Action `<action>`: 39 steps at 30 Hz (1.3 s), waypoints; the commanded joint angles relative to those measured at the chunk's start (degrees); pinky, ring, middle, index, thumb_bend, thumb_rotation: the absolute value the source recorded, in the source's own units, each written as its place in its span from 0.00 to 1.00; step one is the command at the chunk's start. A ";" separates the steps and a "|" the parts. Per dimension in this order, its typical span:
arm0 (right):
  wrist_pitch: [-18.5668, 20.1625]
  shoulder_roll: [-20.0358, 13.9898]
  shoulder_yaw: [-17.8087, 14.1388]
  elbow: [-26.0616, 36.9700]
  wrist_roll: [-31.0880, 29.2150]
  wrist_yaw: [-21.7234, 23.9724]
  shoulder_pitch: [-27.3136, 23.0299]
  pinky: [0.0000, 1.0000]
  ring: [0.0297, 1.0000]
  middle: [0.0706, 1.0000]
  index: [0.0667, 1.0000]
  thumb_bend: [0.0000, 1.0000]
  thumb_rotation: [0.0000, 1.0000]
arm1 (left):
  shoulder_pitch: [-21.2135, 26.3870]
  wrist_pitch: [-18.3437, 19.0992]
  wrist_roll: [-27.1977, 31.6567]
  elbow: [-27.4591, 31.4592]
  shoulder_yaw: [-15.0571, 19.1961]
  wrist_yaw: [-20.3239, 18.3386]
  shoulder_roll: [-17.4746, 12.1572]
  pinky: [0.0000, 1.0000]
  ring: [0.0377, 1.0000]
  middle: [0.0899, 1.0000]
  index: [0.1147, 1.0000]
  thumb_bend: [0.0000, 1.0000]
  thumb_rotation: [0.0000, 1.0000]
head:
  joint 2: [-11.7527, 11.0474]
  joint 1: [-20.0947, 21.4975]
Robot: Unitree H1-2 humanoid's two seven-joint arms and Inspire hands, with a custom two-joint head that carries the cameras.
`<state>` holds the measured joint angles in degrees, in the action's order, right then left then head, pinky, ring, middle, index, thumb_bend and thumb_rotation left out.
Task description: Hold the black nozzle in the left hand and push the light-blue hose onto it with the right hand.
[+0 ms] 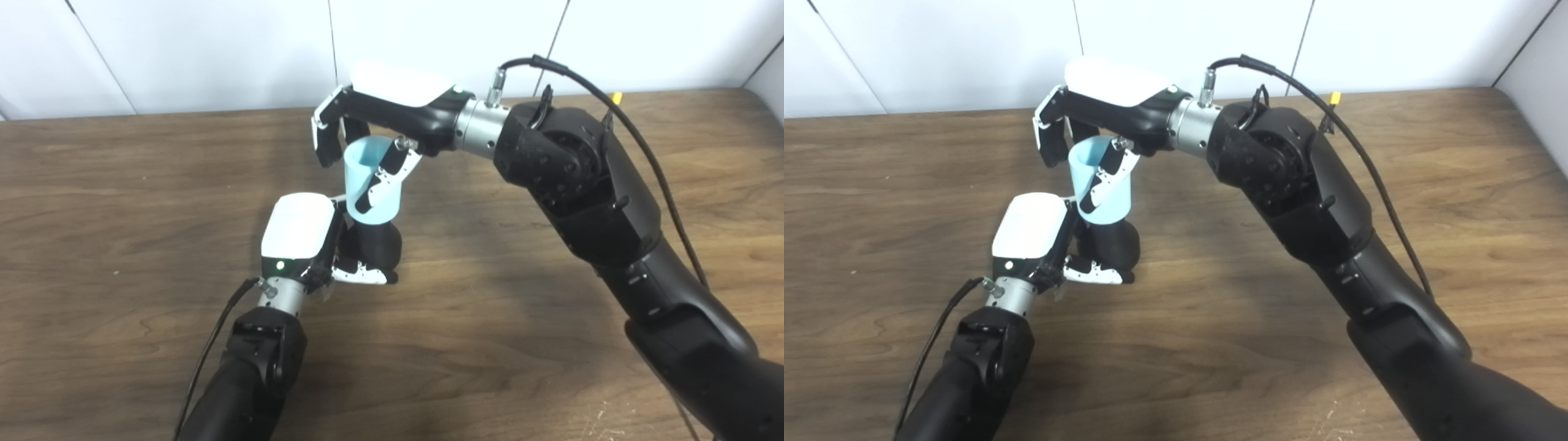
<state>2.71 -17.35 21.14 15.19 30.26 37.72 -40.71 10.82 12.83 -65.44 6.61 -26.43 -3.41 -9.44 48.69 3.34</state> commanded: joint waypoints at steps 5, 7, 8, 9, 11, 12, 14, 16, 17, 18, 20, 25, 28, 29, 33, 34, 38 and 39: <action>-0.95 -1.09 -0.04 0.47 -0.10 -1.03 0.79 0.38 0.38 0.48 0.45 0.50 0.00 | -0.19 -0.42 0.35 0.87 -0.61 -1.48 0.75 0.49 0.47 0.38 0.43 0.52 0.00 | 0.10 0.06; -0.90 -1.01 -0.09 0.50 -0.26 -1.34 1.11 0.37 0.38 0.48 0.46 0.50 0.00 | -0.18 -0.27 0.32 0.91 -0.60 -1.74 0.77 0.47 0.47 0.38 0.43 0.53 0.00 | 0.11 0.07; -0.71 -0.99 -0.08 0.59 -0.12 -1.46 1.30 0.36 0.38 0.48 0.46 0.50 0.00 | -0.18 -0.30 0.40 0.93 -0.59 -1.79 0.76 0.47 0.47 0.38 0.43 0.52 0.00 | 0.05 0.02; -0.56 -0.99 -0.05 0.66 -0.01 -1.56 1.42 0.36 0.38 0.47 0.46 0.50 0.00 | -0.19 -0.34 0.47 0.94 -0.59 -1.80 0.75 0.48 0.47 0.38 0.43 0.52 0.00 | 0.05 0.02; -0.57 -1.13 0.24 1.15 1.33 -1.97 1.76 0.33 0.38 0.48 0.48 0.50 0.00 | -0.17 -0.42 0.32 0.78 -0.62 -1.48 0.75 0.48 0.47 0.38 0.43 0.52 0.00 | 0.05 0.02; -0.63 -1.20 0.36 1.35 1.86 -2.09 1.84 0.32 0.39 0.49 0.49 0.50 0.00 | -0.16 -0.42 0.29 0.74 -0.61 -1.43 0.76 0.48 0.47 0.38 0.43 0.52 0.00 | 0.05 0.02; -0.79 -1.53 0.83 1.92 3.08 -1.79 1.83 0.32 0.41 0.50 0.48 0.50 0.00 | -0.18 -0.27 0.22 0.76 -0.59 -1.48 0.85 0.48 0.47 0.38 0.43 0.53 0.00 | 0.11 0.04; -0.30 -1.83 1.23 2.69 3.62 -0.79 1.67 0.35 0.45 0.50 0.44 0.50 0.00 | -0.17 -0.20 0.14 0.77 -0.61 -1.55 0.88 0.48 0.47 0.38 0.43 0.53 0.00 | 0.11 0.04; -0.04 -1.97 1.38 3.04 3.79 -0.24 1.57 0.40 0.43 0.52 0.44 0.51 0.00 | -0.17 -0.24 0.13 0.75 -0.61 -1.53 0.88 0.48 0.48 0.38 0.43 0.53 0.00 | 0.11 0.04; 0.35 -2.16 1.56 3.46 4.04 0.41 1.42 0.46 0.52 0.59 0.45 0.52 0.08 | -0.16 -0.33 0.17 0.71 -0.59 -1.40 0.87 0.49 0.48 0.38 0.43 0.53 0.00 | 0.11 0.04; 1.05 -2.71 2.01 4.49 4.89 1.66 0.97 0.54 0.61 0.64 0.45 0.52 0.12 | -0.15 -0.37 0.24 0.71 -0.58 -1.48 0.87 0.49 0.48 0.38 0.43 0.53 0.00 | 0.10 0.03; 1.67 -3.16 1.78 6.61 5.24 3.43 0.35 0.71 0.73 0.70 0.62 0.92 0.13 | -0.12 -0.54 0.27 0.66 -0.56 -1.49 0.80 0.50 0.48 0.37 0.43 0.52 0.00 | 0.06 0.13; 2.28 -3.25 1.24 7.73 4.96 4.60 -0.11 0.71 0.74 0.71 0.65 0.96 0.16 | -0.06 -0.52 0.08 0.59 -0.64 -1.55 0.76 0.49 0.47 0.37 0.43 0.52 0.00 | 0.09 0.11; 2.40 -3.28 1.04 7.98 4.85 4.82 -0.24 0.70 0.75 0.71 0.65 0.96 0.16 | -0.03 -0.57 0.09 0.53 -0.65 -1.46 0.77 0.48 0.47 0.37 0.43 0.52 0.00 | 0.09 0.11; 2.30 -3.46 0.18 8.63 4.16 4.92 -0.77 0.73 0.78 0.74 0.68 0.97 0.16 | 0.03 -0.51 0.03 0.26 -0.64 -1.19 0.93 0.48 0.47 0.37 0.43 0.52 0.00 | -0.04 0.13; 2.49 -3.45 -0.15 8.75 4.02 4.90 -0.90 0.74 0.78 0.74 0.69 0.97 0.16 | 0.03 -0.46 0.12 0.27 -0.62 -1.31 0.97 0.48 0.47 0.38 0.43 0.52 0.00 | -0.07 0.15; 2.72 -3.39 -1.32 8.67 3.31 4.63 -1.16 0.82 0.85 0.81 0.74 0.96 0.23 | 0.04 -0.40 0.21 0.25 -0.60 -1.44 1.01 0.50 0.48 0.38 0.43 0.52 0.00 | -0.15 0.06; 2.45 -3.41 -1.62 8.43 3.01 4.34 -1.17 0.83 0.86 0.82 0.75 0.95 0.26 | 0.05 -0.48 0.30 0.21 -0.58 -1.35 1.00 0.50 0.48 0.38 0.43 0.52 0.00 | -0.15 0.06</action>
<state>5.44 -20.31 20.85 21.99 34.14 43.31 -39.05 10.82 12.85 -65.68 6.61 -26.46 -3.50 -9.11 48.52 3.34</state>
